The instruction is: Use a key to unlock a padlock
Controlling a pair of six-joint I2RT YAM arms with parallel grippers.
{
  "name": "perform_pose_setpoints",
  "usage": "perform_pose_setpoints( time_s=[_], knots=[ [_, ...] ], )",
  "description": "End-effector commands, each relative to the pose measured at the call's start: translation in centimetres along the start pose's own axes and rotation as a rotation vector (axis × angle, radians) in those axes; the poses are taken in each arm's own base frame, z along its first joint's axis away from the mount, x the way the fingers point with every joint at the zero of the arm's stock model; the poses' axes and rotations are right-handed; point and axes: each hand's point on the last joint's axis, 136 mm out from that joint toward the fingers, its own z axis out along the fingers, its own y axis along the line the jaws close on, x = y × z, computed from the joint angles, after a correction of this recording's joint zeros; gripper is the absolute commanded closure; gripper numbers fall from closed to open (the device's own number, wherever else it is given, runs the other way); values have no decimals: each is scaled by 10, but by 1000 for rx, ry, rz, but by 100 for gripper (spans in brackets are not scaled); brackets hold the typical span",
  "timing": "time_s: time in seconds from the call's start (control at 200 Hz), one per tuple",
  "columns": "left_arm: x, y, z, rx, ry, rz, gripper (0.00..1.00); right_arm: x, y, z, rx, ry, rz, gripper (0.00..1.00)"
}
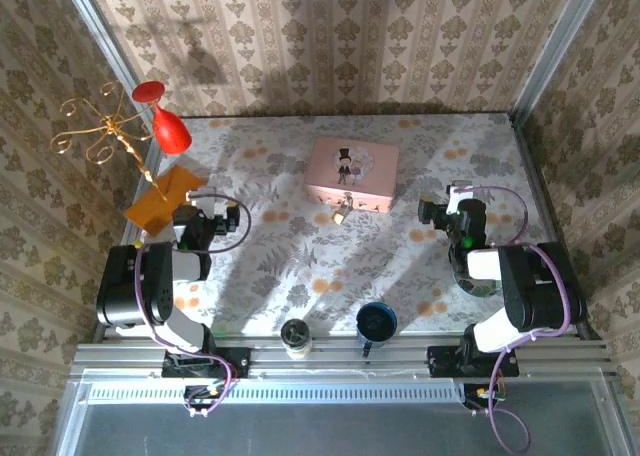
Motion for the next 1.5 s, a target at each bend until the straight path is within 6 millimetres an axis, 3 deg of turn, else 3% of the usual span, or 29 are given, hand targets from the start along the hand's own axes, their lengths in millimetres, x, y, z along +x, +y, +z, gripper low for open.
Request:
perform_pose_setpoints(
  time_s=[0.0, 1.326, 1.496],
  knots=[
    [-11, -1, 1, 3, -31, 19, 0, -11, -1, 2, 21, -29, -8, 0],
    [-10, 4, 2, -18, -23, 2, 0, -11, -2, 2, 23, -25, -7, 0],
    [-10, 4, 2, -13, -27, -4, 0, -20, -6, 0, 50, -4, 0, 0]
  ],
)
